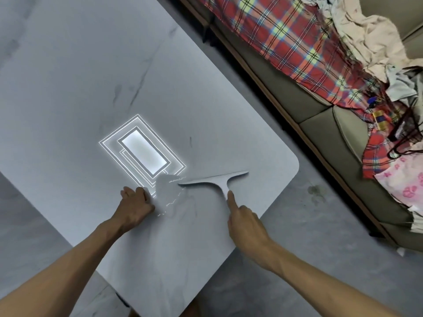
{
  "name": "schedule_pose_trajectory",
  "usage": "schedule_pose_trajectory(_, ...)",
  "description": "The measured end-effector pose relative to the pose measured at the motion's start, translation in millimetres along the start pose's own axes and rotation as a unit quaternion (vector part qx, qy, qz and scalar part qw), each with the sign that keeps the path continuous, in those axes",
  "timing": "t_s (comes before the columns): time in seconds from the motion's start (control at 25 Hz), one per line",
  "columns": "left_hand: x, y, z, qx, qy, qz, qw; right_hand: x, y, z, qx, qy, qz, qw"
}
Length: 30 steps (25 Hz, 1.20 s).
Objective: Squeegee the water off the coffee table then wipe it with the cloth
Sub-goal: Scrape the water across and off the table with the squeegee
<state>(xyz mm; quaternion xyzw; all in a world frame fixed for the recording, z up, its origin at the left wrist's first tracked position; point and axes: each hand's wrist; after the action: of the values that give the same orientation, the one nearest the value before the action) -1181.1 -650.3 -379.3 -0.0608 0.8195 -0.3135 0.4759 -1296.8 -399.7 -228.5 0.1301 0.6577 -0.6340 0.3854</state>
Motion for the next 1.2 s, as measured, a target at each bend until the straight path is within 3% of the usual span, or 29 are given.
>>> schedule_pose_trajectory(0.08, -0.6, -1.8, -0.9, -0.001, -0.002, -0.005, 1.0, -5.5, -9.8, -10.4, 0.029, -0.013, 0.013, 0.999)
schedule_pose_trajectory(0.16, -2.8, -3.1, -3.6, -0.001, -0.001, -0.028, 1.0, 6.4, -31.6, -30.8, 0.079, 0.01, -0.038, 0.996)
schedule_pose_trajectory(0.32, -11.6, 2.8, -8.0, 0.005, 0.031, -0.046, 0.998, 62.5, -75.7, -71.2, 0.118, 0.147, -0.159, 0.969)
schedule_pose_trajectory(0.48, -12.5, 2.0, -6.2, 0.018, 0.033, -0.022, 0.999, 84.8, -67.2, -58.0, 0.265, 0.254, -0.123, 0.922)
schedule_pose_trajectory(0.56, -10.0, 0.2, -7.1, 0.027, 0.015, -0.004, 1.0, 69.7, -41.8, -29.8, 0.28, 0.257, -0.085, 0.921)
schedule_pose_trajectory(0.72, -14.2, -5.1, -11.4, 0.002, 0.01, 0.013, 1.0, 19.5, 2.6, 18.7, 0.197, 0.154, -0.022, 0.968)
schedule_pose_trajectory(0.84, -25.4, -12.6, -8.5, -0.018, 0.04, -0.058, 0.997, 27.7, -17.7, 22.9, 0.231, 0.167, -0.038, 0.958)
schedule_pose_trajectory(1.04, -48.5, -11.7, 20.9, -0.059, 0.004, -0.156, 0.986, 102.5, -78.4, 30.9, 0.238, 0.186, -0.125, 0.945)
schedule_pose_trajectory(1.2, -57.2, -9.0, 51.4, -0.07, -0.049, -0.181, 0.98, 100.7, -38.5, 59.3, 0.23, 0.145, -0.099, 0.957)
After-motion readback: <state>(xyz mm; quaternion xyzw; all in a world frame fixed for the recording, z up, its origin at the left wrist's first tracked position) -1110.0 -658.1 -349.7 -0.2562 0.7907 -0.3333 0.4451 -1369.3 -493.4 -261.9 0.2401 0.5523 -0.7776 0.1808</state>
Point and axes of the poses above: each hand's wrist, its own x-axis towards the middle knuckle, its own y-axis out of the palm, z = x × y, and after that the axes turned 5 degrees about -z, right-handed
